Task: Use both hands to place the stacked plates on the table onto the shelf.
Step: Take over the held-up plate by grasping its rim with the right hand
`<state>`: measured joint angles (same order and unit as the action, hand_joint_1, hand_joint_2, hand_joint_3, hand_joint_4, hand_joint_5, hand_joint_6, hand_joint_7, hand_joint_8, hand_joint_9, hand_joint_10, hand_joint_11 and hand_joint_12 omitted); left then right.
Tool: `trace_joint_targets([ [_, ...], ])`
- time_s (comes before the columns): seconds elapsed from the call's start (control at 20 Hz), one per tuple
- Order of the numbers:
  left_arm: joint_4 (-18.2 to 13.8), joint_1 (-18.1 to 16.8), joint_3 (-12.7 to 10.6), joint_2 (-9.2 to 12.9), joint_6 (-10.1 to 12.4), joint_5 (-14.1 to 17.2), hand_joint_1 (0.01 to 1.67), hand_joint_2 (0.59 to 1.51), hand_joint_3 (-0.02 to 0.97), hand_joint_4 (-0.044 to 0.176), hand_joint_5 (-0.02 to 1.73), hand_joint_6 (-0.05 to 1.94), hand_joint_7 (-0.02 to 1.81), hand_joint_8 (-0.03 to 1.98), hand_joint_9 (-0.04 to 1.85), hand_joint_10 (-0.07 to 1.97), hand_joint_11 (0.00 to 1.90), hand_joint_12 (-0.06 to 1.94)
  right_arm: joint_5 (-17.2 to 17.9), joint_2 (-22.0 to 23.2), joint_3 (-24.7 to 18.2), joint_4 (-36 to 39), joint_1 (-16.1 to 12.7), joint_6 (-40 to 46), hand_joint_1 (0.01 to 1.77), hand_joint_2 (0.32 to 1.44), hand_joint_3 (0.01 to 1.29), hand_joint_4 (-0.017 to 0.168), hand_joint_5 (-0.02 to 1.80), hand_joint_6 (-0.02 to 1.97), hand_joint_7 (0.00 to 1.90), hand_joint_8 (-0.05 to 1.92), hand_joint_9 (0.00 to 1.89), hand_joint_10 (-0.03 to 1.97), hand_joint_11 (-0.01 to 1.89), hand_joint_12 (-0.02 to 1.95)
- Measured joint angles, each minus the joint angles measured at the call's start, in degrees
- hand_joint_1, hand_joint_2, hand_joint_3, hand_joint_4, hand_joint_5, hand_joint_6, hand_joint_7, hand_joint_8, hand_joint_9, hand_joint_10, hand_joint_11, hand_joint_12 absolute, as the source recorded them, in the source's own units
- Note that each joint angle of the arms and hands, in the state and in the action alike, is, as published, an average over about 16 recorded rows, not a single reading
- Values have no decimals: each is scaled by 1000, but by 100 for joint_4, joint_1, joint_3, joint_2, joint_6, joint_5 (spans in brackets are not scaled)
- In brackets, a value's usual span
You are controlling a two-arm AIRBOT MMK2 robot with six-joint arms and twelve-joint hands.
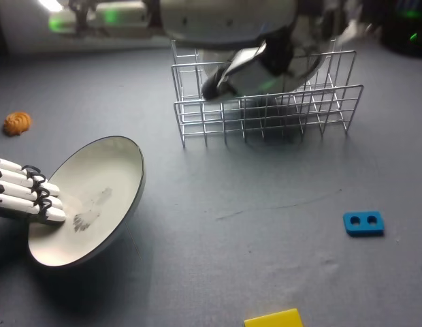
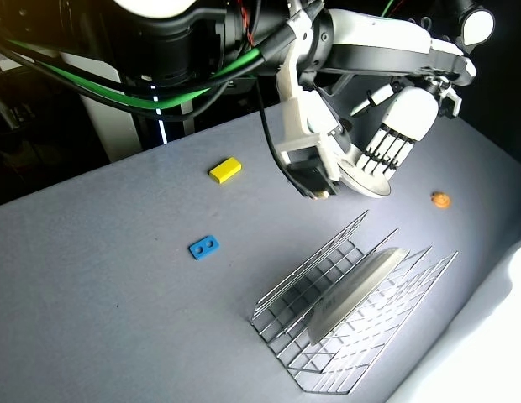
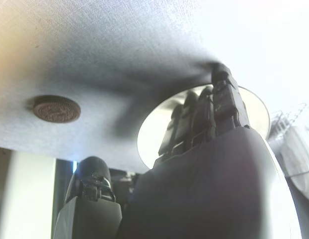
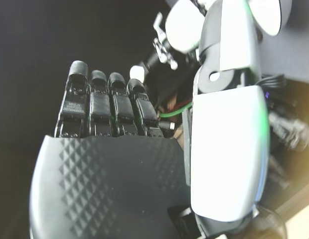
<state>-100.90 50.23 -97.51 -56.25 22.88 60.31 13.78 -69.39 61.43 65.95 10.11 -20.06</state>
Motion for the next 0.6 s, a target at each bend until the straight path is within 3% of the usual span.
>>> trace_joint_targets([
  [0.6, -21, -21, -59, -36, 8, 53, 21, 1165, 16, -7, -7, -28, -10, -16, -28, -59, 31, 35, -464, -783, 65, -2747, 1045, -2225, 1196, 899, 13, 4, 21, 33, 11, 8, 12, 5, 14, 259],
])
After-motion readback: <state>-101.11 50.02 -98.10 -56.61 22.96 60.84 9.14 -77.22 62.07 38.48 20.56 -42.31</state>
